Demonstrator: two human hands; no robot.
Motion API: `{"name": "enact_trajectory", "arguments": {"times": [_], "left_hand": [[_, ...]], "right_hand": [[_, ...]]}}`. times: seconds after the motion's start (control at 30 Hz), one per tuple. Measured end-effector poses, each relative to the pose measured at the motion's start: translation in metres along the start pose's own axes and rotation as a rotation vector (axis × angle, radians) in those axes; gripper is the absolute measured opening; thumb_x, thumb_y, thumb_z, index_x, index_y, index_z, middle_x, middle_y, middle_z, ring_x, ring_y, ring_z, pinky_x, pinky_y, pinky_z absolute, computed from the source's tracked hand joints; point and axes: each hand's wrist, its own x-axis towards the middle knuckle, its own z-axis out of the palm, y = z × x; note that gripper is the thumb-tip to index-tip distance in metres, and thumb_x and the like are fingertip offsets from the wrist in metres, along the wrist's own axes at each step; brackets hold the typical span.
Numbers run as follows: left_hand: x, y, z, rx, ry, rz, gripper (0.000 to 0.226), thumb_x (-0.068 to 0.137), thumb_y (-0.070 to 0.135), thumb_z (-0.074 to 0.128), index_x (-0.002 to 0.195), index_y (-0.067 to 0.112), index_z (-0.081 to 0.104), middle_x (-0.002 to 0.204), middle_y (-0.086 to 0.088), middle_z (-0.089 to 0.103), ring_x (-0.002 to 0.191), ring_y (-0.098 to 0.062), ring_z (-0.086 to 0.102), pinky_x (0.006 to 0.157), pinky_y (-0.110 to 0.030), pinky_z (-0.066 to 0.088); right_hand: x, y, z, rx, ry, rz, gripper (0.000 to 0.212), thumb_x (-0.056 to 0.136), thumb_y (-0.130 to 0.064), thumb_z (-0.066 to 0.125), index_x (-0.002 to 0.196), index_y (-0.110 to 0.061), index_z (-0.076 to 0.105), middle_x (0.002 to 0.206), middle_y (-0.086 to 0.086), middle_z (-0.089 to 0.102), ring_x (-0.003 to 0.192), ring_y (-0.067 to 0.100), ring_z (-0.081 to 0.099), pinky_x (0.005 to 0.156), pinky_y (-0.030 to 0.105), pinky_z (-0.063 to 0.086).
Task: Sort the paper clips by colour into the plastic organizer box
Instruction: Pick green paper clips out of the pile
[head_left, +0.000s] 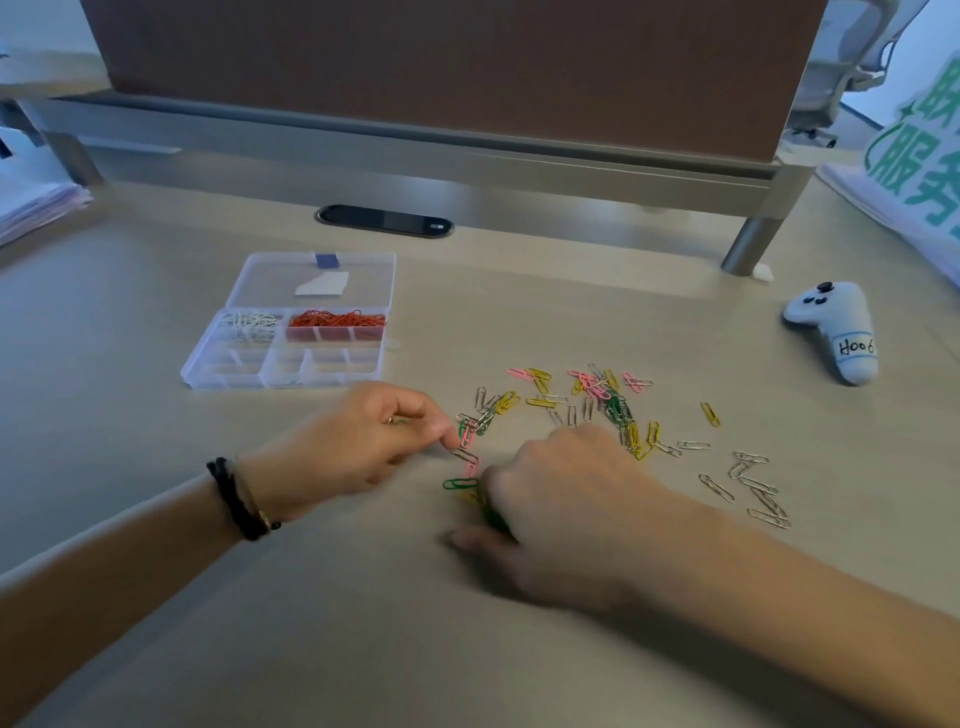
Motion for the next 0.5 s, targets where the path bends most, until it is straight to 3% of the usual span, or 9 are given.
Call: {"name": "enact_trajectory", "arguments": {"times": [0.07, 0.17, 0.27, 0.4, 0.5], "left_hand": [[-0.003, -0.005, 0.006, 0.305, 0.132, 0.166, 0.02, 0.095, 0.029, 0.062, 0.078, 0.024, 0.071, 0.059, 0.013, 0.06, 0.056, -0.002, 0.054, 0.059, -0.019, 0.04], [-0.01, -0.016, 0.011, 0.48, 0.219, 0.258, 0.017, 0.085, 0.047, 0.071, 0.079, 0.031, 0.066, 0.05, 0.008, 0.044, 0.049, -0.007, 0.041, 0.049, -0.019, 0.033], [-0.013, -0.026, 0.013, 0.802, 0.273, 0.42, 0.028, 0.084, 0.061, 0.055, 0.088, 0.035, 0.064, 0.05, 0.008, 0.045, 0.054, -0.008, 0.051, 0.054, -0.026, 0.043], [-0.01, -0.027, 0.017, 1.121, 0.345, 0.658, 0.026, 0.092, 0.041, 0.045, 0.081, 0.027, 0.064, 0.063, 0.007, 0.063, 0.053, -0.02, 0.062, 0.042, -0.033, 0.046], [-0.007, -0.021, 0.019, 1.301, 0.314, 0.725, 0.013, 0.089, 0.023, 0.061, 0.076, 0.021, 0.059, 0.056, 0.003, 0.058, 0.041, -0.024, 0.055, 0.037, -0.029, 0.035]], "right_hand": [[0.003, 0.0, 0.009, -0.078, -0.012, -0.043, 0.036, 0.102, -0.049, 0.034, 0.086, -0.019, 0.049, 0.076, 0.006, 0.048, 0.058, 0.031, 0.04, 0.057, 0.036, 0.026], [0.003, 0.005, 0.015, -0.147, -0.016, -0.089, 0.012, 0.099, -0.027, 0.04, 0.094, -0.018, 0.047, 0.074, 0.005, 0.047, 0.048, 0.024, 0.028, 0.046, 0.033, 0.016], [0.005, 0.006, 0.014, -0.227, -0.047, -0.12, 0.011, 0.098, -0.022, 0.041, 0.089, -0.019, 0.046, 0.074, 0.003, 0.047, 0.048, 0.021, 0.019, 0.046, 0.032, 0.016], [0.008, 0.007, 0.013, -0.237, 0.002, -0.103, 0.018, 0.097, -0.026, 0.043, 0.081, -0.019, 0.049, 0.073, 0.0, 0.047, 0.05, 0.026, 0.027, 0.048, 0.031, 0.02], [0.011, 0.026, 0.017, 0.099, 0.044, 0.004, 0.023, 0.093, -0.03, 0.041, 0.071, -0.025, 0.045, 0.062, 0.001, 0.041, 0.061, 0.021, 0.041, 0.06, 0.033, 0.031]]}}
